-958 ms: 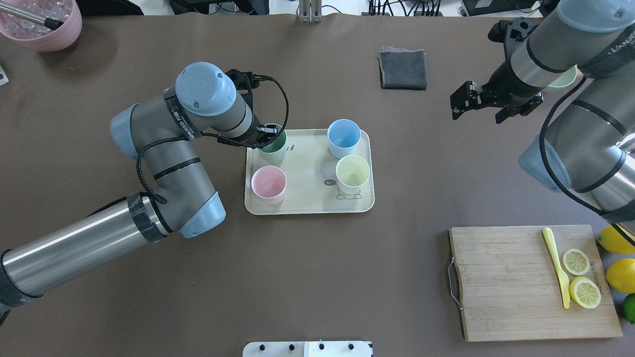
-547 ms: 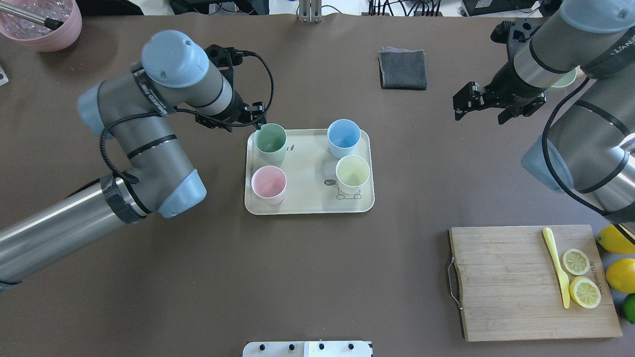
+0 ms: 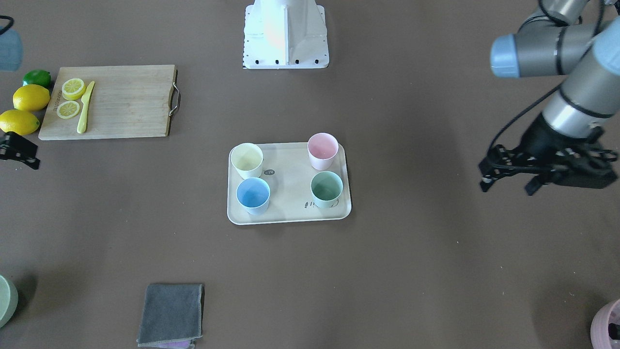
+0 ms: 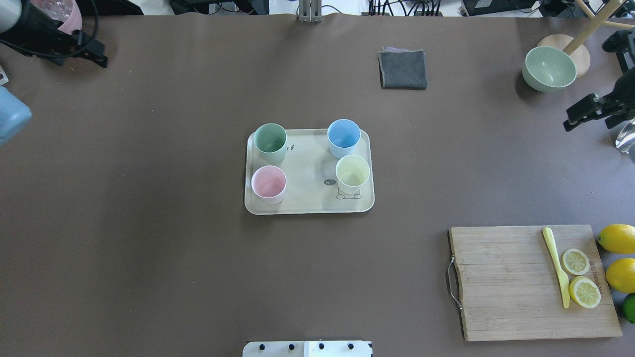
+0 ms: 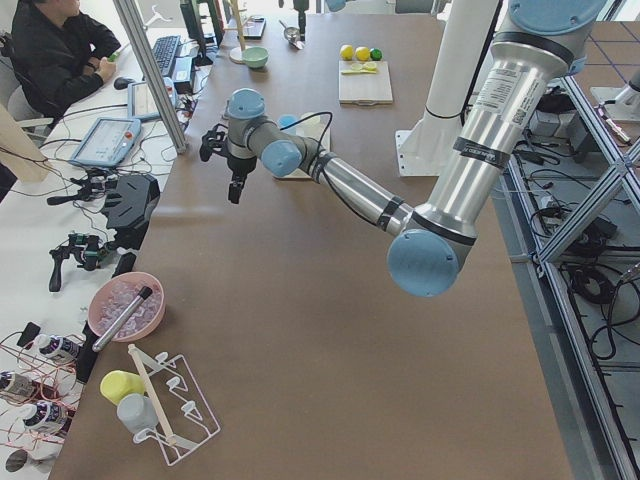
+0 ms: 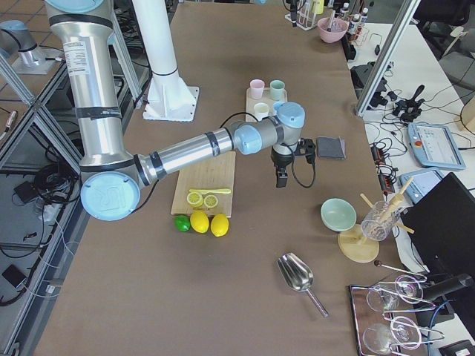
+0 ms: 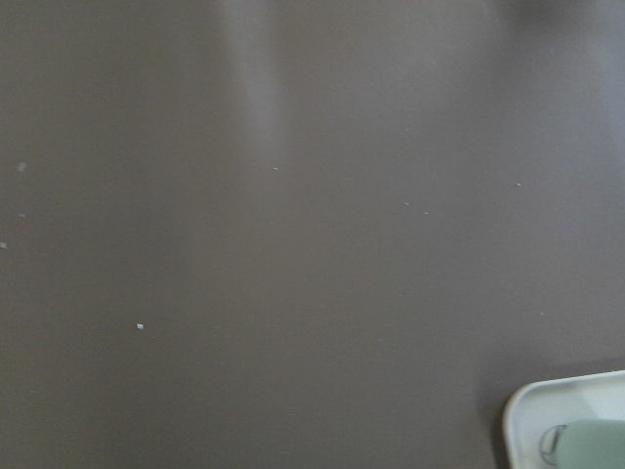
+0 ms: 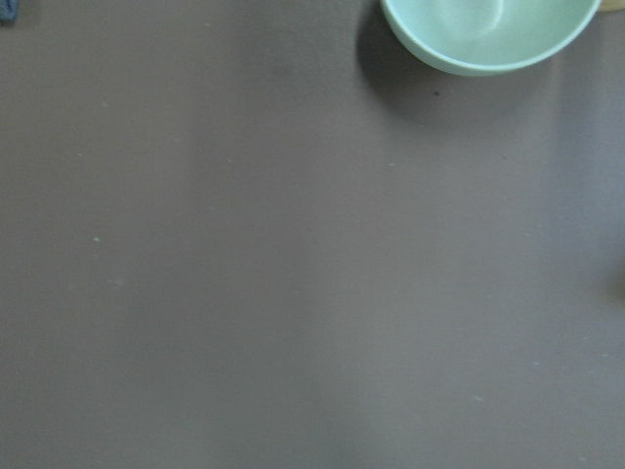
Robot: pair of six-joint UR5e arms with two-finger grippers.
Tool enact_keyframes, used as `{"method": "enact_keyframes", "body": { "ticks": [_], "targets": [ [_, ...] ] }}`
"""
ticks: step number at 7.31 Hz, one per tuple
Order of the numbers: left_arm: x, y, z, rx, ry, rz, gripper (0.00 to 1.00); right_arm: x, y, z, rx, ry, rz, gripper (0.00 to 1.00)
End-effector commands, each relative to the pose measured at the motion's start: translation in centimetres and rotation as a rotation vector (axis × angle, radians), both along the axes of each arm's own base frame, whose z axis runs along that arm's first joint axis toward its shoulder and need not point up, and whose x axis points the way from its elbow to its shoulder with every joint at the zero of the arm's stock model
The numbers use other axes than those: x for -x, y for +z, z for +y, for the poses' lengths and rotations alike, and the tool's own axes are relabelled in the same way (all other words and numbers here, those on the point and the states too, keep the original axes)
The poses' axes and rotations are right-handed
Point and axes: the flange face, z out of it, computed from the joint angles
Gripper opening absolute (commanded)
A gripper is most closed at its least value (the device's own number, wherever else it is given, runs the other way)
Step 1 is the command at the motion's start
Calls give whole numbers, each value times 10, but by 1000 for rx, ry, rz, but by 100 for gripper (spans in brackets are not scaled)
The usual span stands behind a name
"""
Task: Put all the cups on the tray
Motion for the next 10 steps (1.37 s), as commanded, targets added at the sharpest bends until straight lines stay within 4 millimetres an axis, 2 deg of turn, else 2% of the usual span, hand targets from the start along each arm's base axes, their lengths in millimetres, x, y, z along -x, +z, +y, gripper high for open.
{"method": "enact_keyframes", "body": {
  "ticks": [1,2,3,4,5,7,10],
  "targets": [
    [124,86,16,-47,23,-90,98,-105,90,11,-5,-9,-44,100],
    [140,123,34,7,5,-99,98,-135,114,15,9,24,-24,100],
    [160,141,45,31,-17,-104,98,-162,124,19,9,53,-18,100],
    [174,179,75,48,21,-125,98,-178,130,24,19,80,-11,100],
    [190,189,81,43,31,-141,98,-190,138,34,21,94,-13,100],
    [211,217,86,115,13,-64,98,-210,152,57,49,128,-28,100],
    [211,218,87,125,12,-49,98,-211,149,57,44,132,-28,100]
  ]
}}
